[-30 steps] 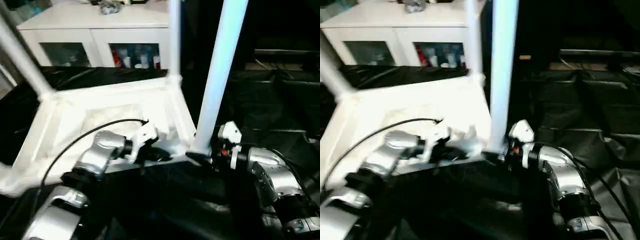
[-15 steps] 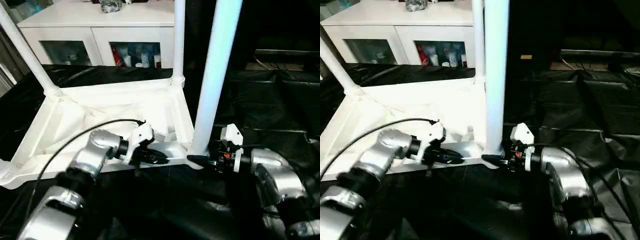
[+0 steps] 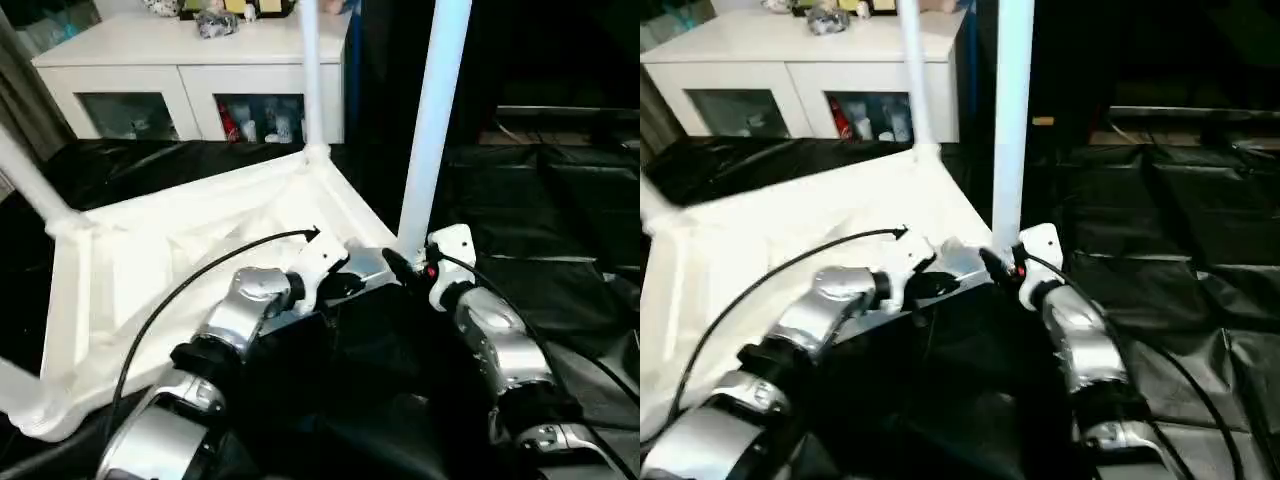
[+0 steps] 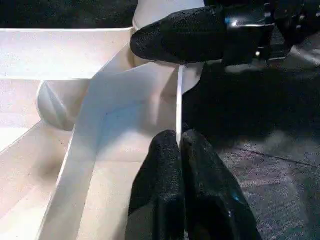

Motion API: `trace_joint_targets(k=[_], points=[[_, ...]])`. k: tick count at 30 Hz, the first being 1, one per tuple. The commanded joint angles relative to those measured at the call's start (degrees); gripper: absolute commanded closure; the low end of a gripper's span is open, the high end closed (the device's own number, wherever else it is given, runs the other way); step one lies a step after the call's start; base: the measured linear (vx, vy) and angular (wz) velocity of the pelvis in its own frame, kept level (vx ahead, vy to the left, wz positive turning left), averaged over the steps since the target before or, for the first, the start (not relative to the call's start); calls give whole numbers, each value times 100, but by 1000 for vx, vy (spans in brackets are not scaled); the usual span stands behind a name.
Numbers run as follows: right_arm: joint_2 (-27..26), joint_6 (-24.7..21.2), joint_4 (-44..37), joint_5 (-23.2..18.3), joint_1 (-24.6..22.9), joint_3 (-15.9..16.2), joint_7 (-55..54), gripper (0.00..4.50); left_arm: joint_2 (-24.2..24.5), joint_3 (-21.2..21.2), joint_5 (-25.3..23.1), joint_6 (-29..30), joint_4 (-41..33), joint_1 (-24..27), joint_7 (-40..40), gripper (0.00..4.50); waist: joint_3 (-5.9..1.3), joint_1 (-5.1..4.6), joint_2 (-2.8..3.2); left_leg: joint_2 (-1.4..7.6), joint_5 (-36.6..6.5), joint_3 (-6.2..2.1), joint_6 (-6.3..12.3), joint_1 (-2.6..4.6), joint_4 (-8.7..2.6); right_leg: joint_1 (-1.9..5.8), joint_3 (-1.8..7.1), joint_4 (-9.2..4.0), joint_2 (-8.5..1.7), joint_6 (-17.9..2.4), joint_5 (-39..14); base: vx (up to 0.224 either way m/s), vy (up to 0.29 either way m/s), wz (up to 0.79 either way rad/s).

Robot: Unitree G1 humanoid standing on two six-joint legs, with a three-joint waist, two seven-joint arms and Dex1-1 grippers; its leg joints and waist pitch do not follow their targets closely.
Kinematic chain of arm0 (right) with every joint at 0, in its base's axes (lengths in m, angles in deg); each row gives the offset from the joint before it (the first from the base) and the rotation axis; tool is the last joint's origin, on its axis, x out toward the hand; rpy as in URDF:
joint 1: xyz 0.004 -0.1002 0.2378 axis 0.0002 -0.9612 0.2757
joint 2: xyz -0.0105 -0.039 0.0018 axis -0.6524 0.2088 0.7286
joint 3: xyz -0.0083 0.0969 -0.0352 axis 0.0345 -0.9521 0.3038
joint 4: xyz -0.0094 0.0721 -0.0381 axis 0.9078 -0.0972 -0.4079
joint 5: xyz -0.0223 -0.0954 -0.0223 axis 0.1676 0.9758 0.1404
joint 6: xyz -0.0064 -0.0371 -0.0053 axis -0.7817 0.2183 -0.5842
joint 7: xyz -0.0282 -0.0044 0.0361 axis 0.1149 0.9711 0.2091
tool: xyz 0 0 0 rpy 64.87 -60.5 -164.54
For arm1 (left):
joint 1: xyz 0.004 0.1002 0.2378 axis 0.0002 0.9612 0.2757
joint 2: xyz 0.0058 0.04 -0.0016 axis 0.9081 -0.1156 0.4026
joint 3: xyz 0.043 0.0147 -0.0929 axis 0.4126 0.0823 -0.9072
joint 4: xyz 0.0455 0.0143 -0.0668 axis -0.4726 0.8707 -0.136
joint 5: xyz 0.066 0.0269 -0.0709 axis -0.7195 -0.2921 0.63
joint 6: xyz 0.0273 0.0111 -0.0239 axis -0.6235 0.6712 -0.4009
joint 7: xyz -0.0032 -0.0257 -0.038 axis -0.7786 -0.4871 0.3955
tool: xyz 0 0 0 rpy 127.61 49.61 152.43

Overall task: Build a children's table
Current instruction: Rotate leg to tighten

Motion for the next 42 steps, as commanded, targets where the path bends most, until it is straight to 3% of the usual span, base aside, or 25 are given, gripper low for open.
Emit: trace_joint_targets(k=[1,4,6,8,9,10,12,16,20,21,23,25,30,34,42], points=[[-462,51,-23,113,-146,806,712,111,-338,192,27,-69,1,-99,-45,450,-293,-3,-103,415,-1783,-258,146,117,-498,123,272,-532,-448,-1176,-1376,0,0,0],[-241,102,-73,-108,-131,687,1163,109,-141,257,-15,-150,-113,2,288,450,-308,-3,-101,416,-1611,-257,287,81,-482,161,260,-503,-448,-1227,-1171,0,0,0],[-6,98,-138,-228,-119,613,1508,68,36,265,4,-167,-199,72,523,450,-313,1,-105,419,-1486,-252,372,72,-471,170,252,-485,-444,-1280,-1011,0,0,0],[47,94,-149,-265,-111,584,1582,61,78,264,13,-168,-217,86,577,450,-332,15,-96,426,-1303,-244,483,54,-443,183,247,-450,-444,-1348,-750,0,0,0],[342,82,-166,-403,-54,469,2003,61,275,234,89,-251,-291,145,857,450,-340,16,-77,433,-1180,-249,546,48,-435,182,240,-427,-444,-1405,-546,0,0,0],[394,80,-168,-426,-43,450,2086,26,308,226,98,-261,-300,151,900,450,-351,19,-91,428,-1136,-244,592,46,-424,194,229,-418,-435,-1426,-456,0,0,0],[611,33,-248,-523,-38,413,2436,22,447,220,131,-343,-336,180,1124,450,-384,45,-85,421,-790,-227,808,24,-359,189,213,-352,-424,-1534,56,0,0,0],[1125,29,-642,-705,-219,503,3451,22,787,209,373,-268,-624,327,1946,450,-396,94,-104,447,-683,-218,988,17,-327,167,199,-325,-422,-1581,133,0,0,0],[1394,-29,-830,-839,-342,585,4055,22,1034,199,568,-105,-873,418,2461,450,-375,168,-93,473,-863,-216,935,37,-344,132,209,-335,-417,-1562,-183,0,0,0],[1471,-50,-861,-863,-366,621,4204,56,1145,213,596,-66,-928,435,2617,450,-367,173,-84,474,-924,-218,872,43,-362,118,212,-343,-409,-1573,-282,0,0,0],[1520,-65,-879,-874,-381,648,4317,56,1224,225,601,-53,-941,440,2707,450,-359,183,-80,479,-1087,-215,749,62,-381,108,224,-359,-410,-1563,-476,0,0,0],[1591,-121,-943,-901,-417,713,4515,91,1337,214,614,-84,-924,451,2815,450,-356,188,-84,475,-1123,-224,647,56,-395,123,227,-356,-416,-1536,-507,0,0,0],[1622,-177,-1059,-952,-478,730,4604,120,1438,192,655,30,-1033,510,2944,450,-376,181,-114,458,-867,-218,732,32,-360,145,225,-324,-430,-1561,-184,0,0,0],[1584,-213,-1126,-998,-538,738,4636,152,1473,191,690,83,-1134,574,2981,450,-389,189,-98,455,-752,-218,827,31,-337,134,213,-311,-423,-1575,-93,0,0,0],[1345,-238,-1229,-1023,-707,747,4434,175,1333,236,599,31,-1119,569,2672,450,-374,177,-91,460,-935,-221,686,44,-367,125,221,-341,-414,-1528,-365,0,0,0]])
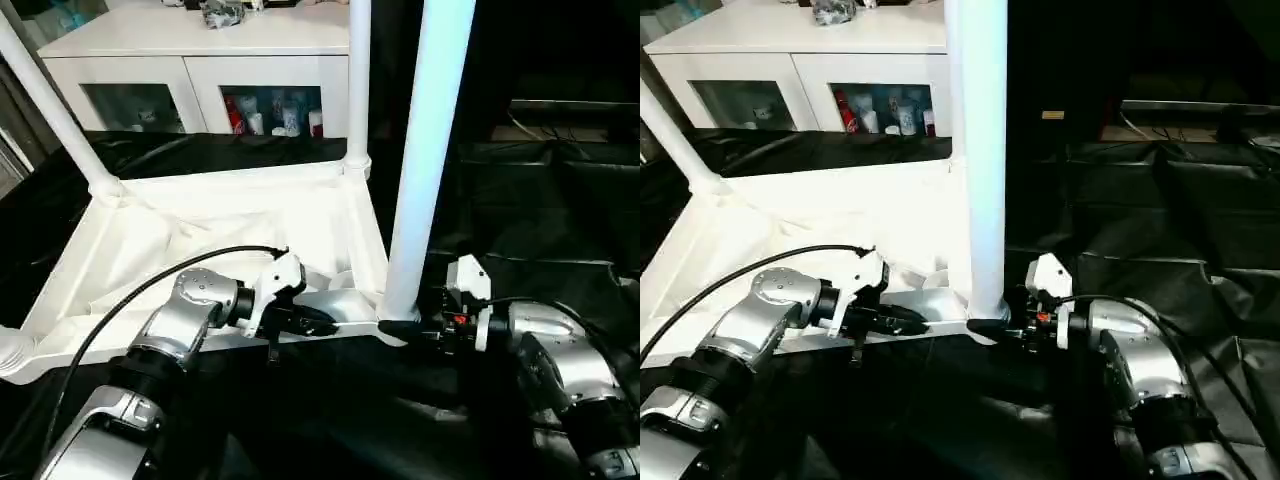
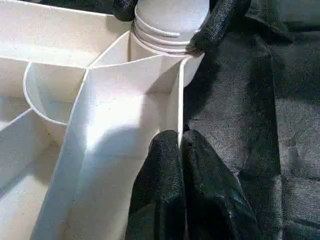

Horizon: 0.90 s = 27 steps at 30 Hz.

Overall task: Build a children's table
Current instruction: Rotate leg to tighten

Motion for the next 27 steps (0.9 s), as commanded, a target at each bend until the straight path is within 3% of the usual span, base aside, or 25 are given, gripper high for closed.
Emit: trace_joint_targets(k=[1,2,4,6,7,8,10,13,17,18,19,22,23,25,26,27], points=[[-219,-29,-40,39,-17,71,-352,175,-130,16,-108,-44,-11,-61,-385,450,-376,17,-92,442,-956,-223,630,158,-388,211,240,-366,-420,-1534,-350,0,0,0],[-219,-29,-40,39,-17,71,-352,175,-130,16,-108,-44,-11,-61,-385,450,-370,6,-99,443,-960,-221,620,152,-394,210,243,-371,-418,-1532,-346,0,0,0],[-617,349,592,469,227,-218,-1913,176,-371,61,-383,13,236,-195,-1089,450,-357,-29,-67,431,-1089,-227,483,149,-409,187,251,-386,-439,-1510,-518,0,0,0],[-730,275,758,514,314,-311,-2305,176,-479,20,-400,28,330,-251,-1304,450,-341,-84,-83,416,-1315,-249,264,170,-454,217,240,-435,-436,-1436,-937,0,0,0],[-846,320,886,563,372,-375,-2630,176,-613,-39,-416,52,441,-321,-1585,450,-343,-92,-93,408,-1353,-243,233,189,-450,208,239,-447,-430,-1423,-987,0,0,0],[-996,311,968,600,410,-425,-2952,176,-765,-98,-449,67,572,-404,-1931,450,-321,-118,-64,408,-1476,-245,163,187,-464,207,247,-461,-430,-1402,-1105,0,0,0],[-1327,301,968,640,421,-458,-3448,176,-1053,-208,-498,106,761,-536,-2554,450,-329,-138,-90,411,-1605,-242,93,219,-470,193,266,-494,-433,-1364,-1169,0,0,0],[-1716,374,855,892,356,-167,-3743,176,-1371,-313,-506,172,884,-658,-3124,450,-348,-140,-85,405,-1369,-241,197,187,-462,207,261,-462,-419,-1354,-786,0,0,0],[-2006,473,787,969,304,89,-3607,176,-1536,-264,-532,131,926,-706,-3200,450,-347,-135,-71,389,-1355,-244,349,161,-454,234,253,-468,-445,-1327,-767,0,0,0],[-2084,444,757,800,308,46,-3496,107,-1556,-239,-553,89,957,-724,-3177,450,-342,-136,-62,393,-1396,-245,371,165,-458,231,252,-481,-445,-1307,-850,0,0,0],[-2111,431,709,620,336,-47,-3380,107,-1547,-204,-557,51,960,-726,-3086,450,-340,-142,-61,397,-1430,-246,381,162,-462,231,253,-487,-441,-1288,-898,0,0,0],[-1929,371,547,438,354,-126,-3048,104,-1428,-101,-562,-4,872,-665,-2722,450,-335,-145,-61,412,-1497,-258,386,160,-481,229,252,-496,-441,-1267,-963,0,0,0],[-1866,368,523,446,352,-123,-2991,77,-1396,-86,-563,-10,850,-648,-2649,450,-340,-143,-65,407,-1491,-256,384,160,-475,235,250,-494,-440,-1267,-960,0,0,0],[-1628,329,459,445,345,-140,-2767,65,-1268,-57,-533,-120,781,-586,-2381,450,-368,-141,-59,409,-1271,-254,446,142,-451,249,247,-452,-435,-1305,-645,0,0,0],[-1406,275,426,429,348,-155,-2525,57,-1165,-68,-488,-118,748,-563,-2199,450,-381,-137,4,408,-1196,-257,468,140,-438,252,241,-425,-436,-1331,-500,0,0,0],[-1263,229,390,388,338,-154,-2319,57,-1095,-69,-466,-153,729,-552,-2076,450,-390,-142,-45,406,-1044,-250,560,129,-418,263,226,-404,-421,-1380,-190,0,0,0]])
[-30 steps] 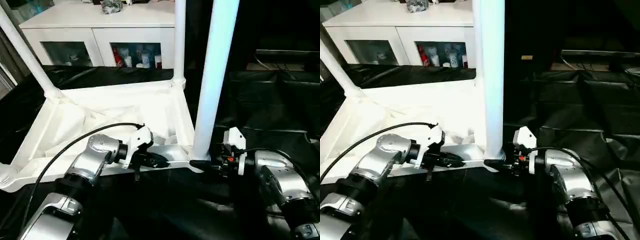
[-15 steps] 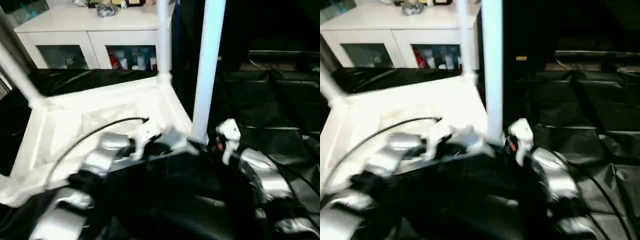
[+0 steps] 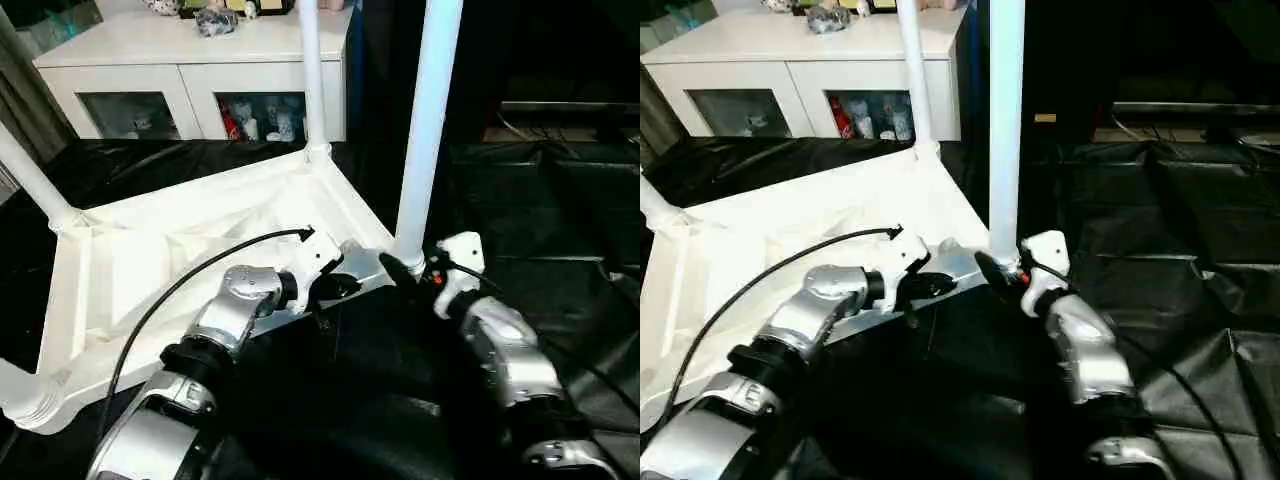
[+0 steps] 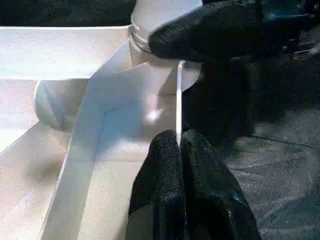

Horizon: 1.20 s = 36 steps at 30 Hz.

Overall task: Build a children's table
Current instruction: Rotate leg to tighten

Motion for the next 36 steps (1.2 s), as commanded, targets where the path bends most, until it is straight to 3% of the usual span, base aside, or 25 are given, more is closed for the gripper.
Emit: trace_joint_targets(k=[1,5,8,10,14,20,21,28,32,33,34,35,36], points=[[-3,-134,-366,-111,-12,538,911,57,16,149,62,-72,-84,-21,241,450,-374,39,-102,404,-882,-238,713,103,-382,253,215,-354,-425,-1432,18,0,0,0],[423,-319,-589,-305,-105,562,1606,57,277,164,126,-120,-221,64,649,450,-383,72,-95,411,-685,-224,956,87,-332,232,204,-320,-428,-1529,294,0,0,0],[768,-257,-605,-304,-104,581,1959,57,469,94,355,-82,-484,196,1191,450,-366,99,-121,428,-866,-223,857,103,-358,234,199,-354,-421,-1508,-143,0,0,0],[892,-274,-610,-321,-98,550,2159,57,579,76,490,1,-669,279,1510,450,-356,112,-104,444,-1028,-222,761,124,-380,210,212,-368,-420,-1509,-422,0,0,0],[961,-231,-608,-308,-101,564,2317,57,757,175,659,263,-938,408,1983,450,-357,156,-94,462,-1049,-218,670,153,-398,175,232,-365,-412,-1519,-458,0,0,0],[980,-284,-705,-401,-134,615,2512,103,901,257,648,277,-1052,536,2189,450,-354,173,-119,445,-1004,-216,655,133,-394,192,235,-350,-426,-1506,-358,0,0,0],[986,-298,-722,-415,-143,633,2549,128,913,255,651,295,-1078,552,2195,450,-351,165,-130,444,-988,-216,656,132,-397,190,234,-354,-419,-1490,-383,0,0,0],[989,-422,-785,-451,-220,685,2714,175,885,241,658,345,-1164,559,2028,450,-359,172,-139,436,-848,-213,727,130,-374,186,230,-351,-412,-1470,-373,0,0,0],[745,-661,-596,-241,-224,674,1985,186,577,147,332,81,-697,289,1039,450,-345,170,-130,434,-876,-214,703,129,-381,163,236,-373,-402,-1438,-487,0,0,0],[733,-664,-581,-228,-221,672,1945,186,564,142,316,73,-674,276,989,450,-336,182,-133,441,-1068,-209,585,167,-397,149,243,-411,-413,-1405,-738,0,0,0],[534,-537,-329,6,-169,654,1320,186,352,-3,272,87,-433,110,433,450,-320,180,-164,437,-1173,-207,476,175,-410,155,252,-436,-426,-1367,-974,0,0,0],[534,-537,-329,6,-169,654,1320,187,352,-3,272,87,-433,110,433,450,-306,176,-147,433,-1252,-207,397,181,-420,137,258,-451,-432,-1348,-1124,0,0,0],[396,-543,-187,126,-133,634,907,187,230,-76,264,103,-325,21,152,450,-307,155,-158,431,-1391,-231,283,184,-449,165,250,-461,-436,-1291,-1339,0,0,0]])
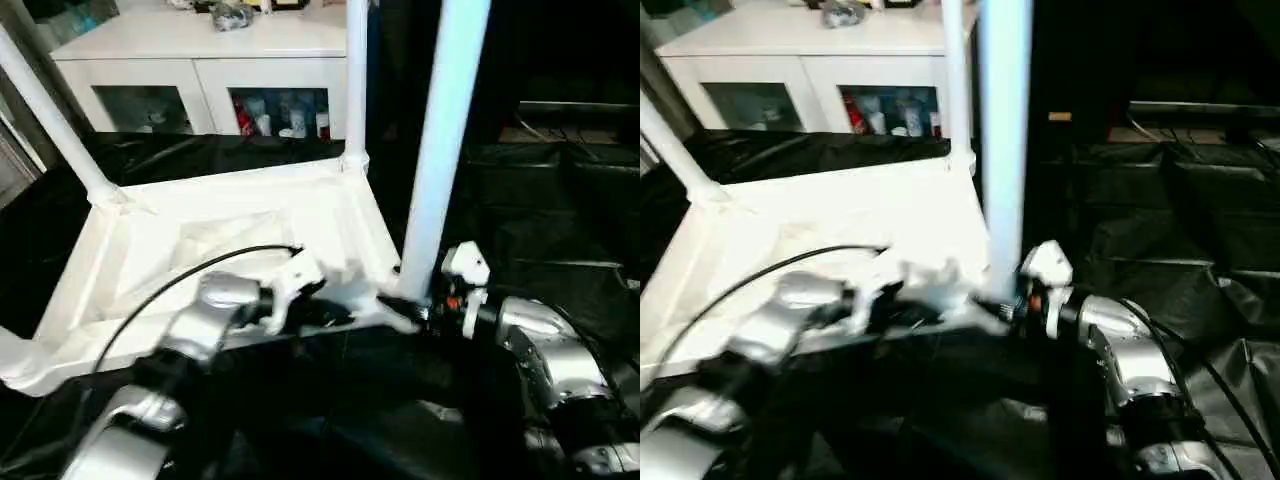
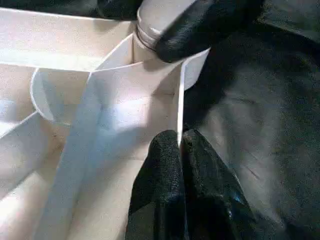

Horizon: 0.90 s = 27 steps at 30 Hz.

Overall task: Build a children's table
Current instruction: Rotate leg to tighten

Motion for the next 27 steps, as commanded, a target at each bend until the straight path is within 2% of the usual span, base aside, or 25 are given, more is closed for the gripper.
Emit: trace_joint_targets(k=[1,2,3,4,5,7,8,9,10,11,13,14,15,17,18,19,20,21,22,23,24,25,26,27], points=[[-372,-143,312,341,-57,257,-653,187,-219,-349,-45,4,192,-335,-939,450,-310,-41,-149,422,-1407,-237,201,178,-466,155,256,-479,-433,-1262,-1361,0,0,0],[-640,-273,457,486,-3,261,-1250,187,-375,-351,-92,58,292,-439,-1214,450,-297,-63,-183,418,-1446,-235,178,177,-479,146,259,-496,-426,-1245,-1415,0,0,0],[-758,-321,497,510,24,250,-1456,187,-426,-342,-109,74,319,-471,-1293,450,-301,-82,-152,412,-1537,-245,100,197,-490,138,259,-497,-435,-1206,-1550,0,0,0],[-793,-336,509,517,32,247,-1518,187,-441,-339,-114,78,327,-481,-1316,450,-302,-91,-163,408,-1561,-254,82,183,-496,155,258,-509,-440,-1157,-1582,0,0,0],[-939,-417,532,533,67,241,-1747,187,-502,-346,-127,88,379,-524,-1420,450,-304,-86,-128,412,-1584,-257,76,193,-496,149,262,-512,-444,-1134,-1582,0,0,0],[-1209,-534,568,593,146,273,-2086,187,-604,-353,-159,57,489,-607,-1563,450,-300,-107,-136,404,-1582,-256,84,175,-507,153,266,-511,-431,-1114,-1460,0,0,0],[-1317,-467,579,620,174,332,-2085,187,-640,-345,-178,34,530,-637,-1592,450,-308,-113,-94,399,-1597,-259,64,179,-505,147,267,-502,-437,-1117,-1410,0,0,0],[-1385,-376,590,666,195,399,-2068,187,-669,-333,-188,-1,583,-666,-1622,450,-307,-134,-123,392,-1629,-254,66,180,-506,151,263,-513,-434,-1118,-1374,0,0,0],[-1427,-248,567,694,200,461,-1998,187,-691,-326,-184,-26,616,-686,-1620,450,-304,-146,-123,389,-1656,-251,86,175,-506,156,266,-513,-436,-1127,-1355,0,0,0],[-1455,-171,528,633,196,466,-1877,131,-700,-316,-173,-49,623,-693,-1581,450,-306,-151,-122,387,-1683,-248,99,177,-500,156,269,-519,-444,-1134,-1364,0,0,0],[-1469,-144,442,483,182,422,-1694,117,-700,-311,-153,-73,613,-692,-1493,450,-298,-161,-120,400,-1697,-253,154,171,-506,164,271,-523,-444,-1138,-1396,0,0,0],[-1448,-173,394,395,171,392,-1570,117,-690,-309,-146,-83,610,-689,-1436,450,-300,-160,-61,399,-1718,-259,151,173,-506,162,269,-517,-446,-1141,-1397,0,0,0],[-1353,-162,325,350,146,403,-1411,97,-663,-298,-125,-115,589,-671,-1303,450,-295,-174,-98,404,-1760,-258,162,166,-515,172,267,-530,-442,-1136,-1392,0,0,0],[-1080,-178,125,285,57,432,-1064,72,-559,-260,-73,-178,489,-600,-988,450,-296,-180,-103,406,-1762,-262,170,163,-520,180,262,-525,-434,-1148,-1356,0,0,0],[-931,-168,27,251,9,442,-869,69,-499,-235,-22,-188,402,-547,-773,450,-307,-165,-116,409,-1727,-250,217,164,-504,183,270,-518,-438,-1161,-1266,0,0,0],[-828,-162,-38,224,-25,440,-718,68,-455,-220,17,-171,348,-511,-614,450,-326,-167,-112,412,-1536,-261,287,129,-494,220,261,-478,-440,-1203,-1013,0,0,0],[-807,-162,-50,218,-32,441,-685,68,-443,-213,24,-172,334,-501,-576,450,-331,-160,-104,417,-1440,-258,328,129,-488,214,260,-470,-436,-1223,-868,0,0,0],[-443,-200,-264,74,-153,467,-100,68,-236,-85,122,-168,81,-331,17,450,-348,-154,-117,420,-1258,-253,431,124,-465,221,254,-434,-440,-1305,-566,0,0,0],[-303,-229,-353,6,-204,481,137,68,-152,-34,154,-160,-17,-262,226,450,-374,-132,-125,414,-984,-241,599,90,-416,254,237,-377,-434,-1368,-165,0,0,0],[-139,-248,-436,-48,-248,498,392,68,-81,-14,208,-125,-102,-203,406,450,-385,-118,-136,418,-859,-235,693,92,-392,244,235,-359,-440,-1407,24,0,0,0],[-2,-276,-503,-80,-281,518,595,68,-29,-20,272,-80,-174,-159,540,450,-395,-109,-117,414,-675,-224,846,91,-362,233,220,-320,-419,-1501,301,0,0,0],[140,-347,-550,-98,-298,537,806,68,31,-23,323,-16,-230,-133,669,450,-403,-105,-144,410,-578,-217,955,85,-336,226,216,-308,-424,-1549,442,0,0,0],[282,-378,-577,-101,-305,551,993,68,119,-11,354,41,-290,-102,811,450,-406,-93,-172,416,-545,-220,982,89,-334,239,214,-302,-426,-1562,447,0,0,0],[445,-425,-597,-107,-298,541,1218,68,253,15,367,112,-360,-66,1019,450,-407,-77,-143,417,-505,-215,1053,86,-316,218,213,-294,-431,-1582,407,0,0,0]])
